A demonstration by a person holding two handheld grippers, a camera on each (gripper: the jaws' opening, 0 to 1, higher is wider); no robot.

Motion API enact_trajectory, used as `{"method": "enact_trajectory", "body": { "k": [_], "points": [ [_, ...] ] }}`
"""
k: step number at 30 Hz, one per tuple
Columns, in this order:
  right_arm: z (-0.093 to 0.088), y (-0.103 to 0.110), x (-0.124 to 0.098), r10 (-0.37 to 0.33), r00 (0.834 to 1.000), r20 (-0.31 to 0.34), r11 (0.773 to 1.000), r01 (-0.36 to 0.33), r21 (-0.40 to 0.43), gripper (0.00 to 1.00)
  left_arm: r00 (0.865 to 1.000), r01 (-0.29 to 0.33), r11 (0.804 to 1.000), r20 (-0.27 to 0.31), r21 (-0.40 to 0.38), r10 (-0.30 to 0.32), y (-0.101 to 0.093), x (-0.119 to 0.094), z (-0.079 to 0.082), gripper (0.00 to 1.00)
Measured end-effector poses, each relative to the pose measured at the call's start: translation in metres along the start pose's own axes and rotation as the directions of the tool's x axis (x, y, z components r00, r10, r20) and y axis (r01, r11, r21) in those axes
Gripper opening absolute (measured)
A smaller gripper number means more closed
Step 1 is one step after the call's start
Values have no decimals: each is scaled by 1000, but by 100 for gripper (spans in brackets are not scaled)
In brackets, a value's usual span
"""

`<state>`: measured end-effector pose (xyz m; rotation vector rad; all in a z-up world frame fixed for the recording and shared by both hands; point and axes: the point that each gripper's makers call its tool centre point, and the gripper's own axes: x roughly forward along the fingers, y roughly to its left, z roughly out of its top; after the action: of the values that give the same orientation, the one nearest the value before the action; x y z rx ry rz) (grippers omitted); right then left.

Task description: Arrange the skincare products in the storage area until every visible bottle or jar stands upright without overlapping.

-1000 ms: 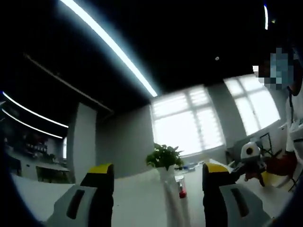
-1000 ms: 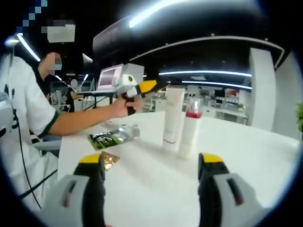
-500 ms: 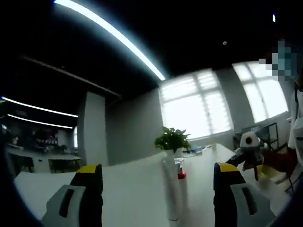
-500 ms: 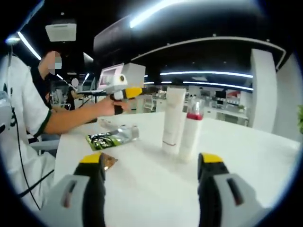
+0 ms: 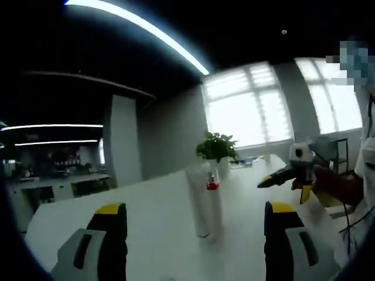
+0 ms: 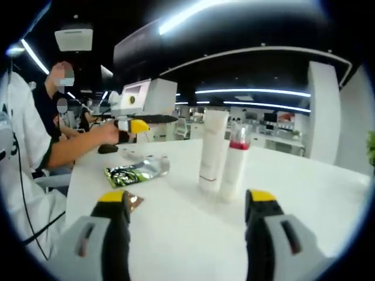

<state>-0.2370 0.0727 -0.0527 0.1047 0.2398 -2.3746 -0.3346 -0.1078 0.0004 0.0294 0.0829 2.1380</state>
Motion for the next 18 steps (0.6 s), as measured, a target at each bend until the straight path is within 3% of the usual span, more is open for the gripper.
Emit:
{"method": "enact_trajectory", "body": {
  "k": [12,18],
  "points": [
    [6,-6,3,-17,1000,6,1000,17,-14,81,993,-115,993,-22,-25,114,11,-55,-19,99],
    [7,-5,11,-1,1000,10,1000,1,-16,80,987,-147,989,-61,-15,146,12,-74,-31,99]
  ]
}}
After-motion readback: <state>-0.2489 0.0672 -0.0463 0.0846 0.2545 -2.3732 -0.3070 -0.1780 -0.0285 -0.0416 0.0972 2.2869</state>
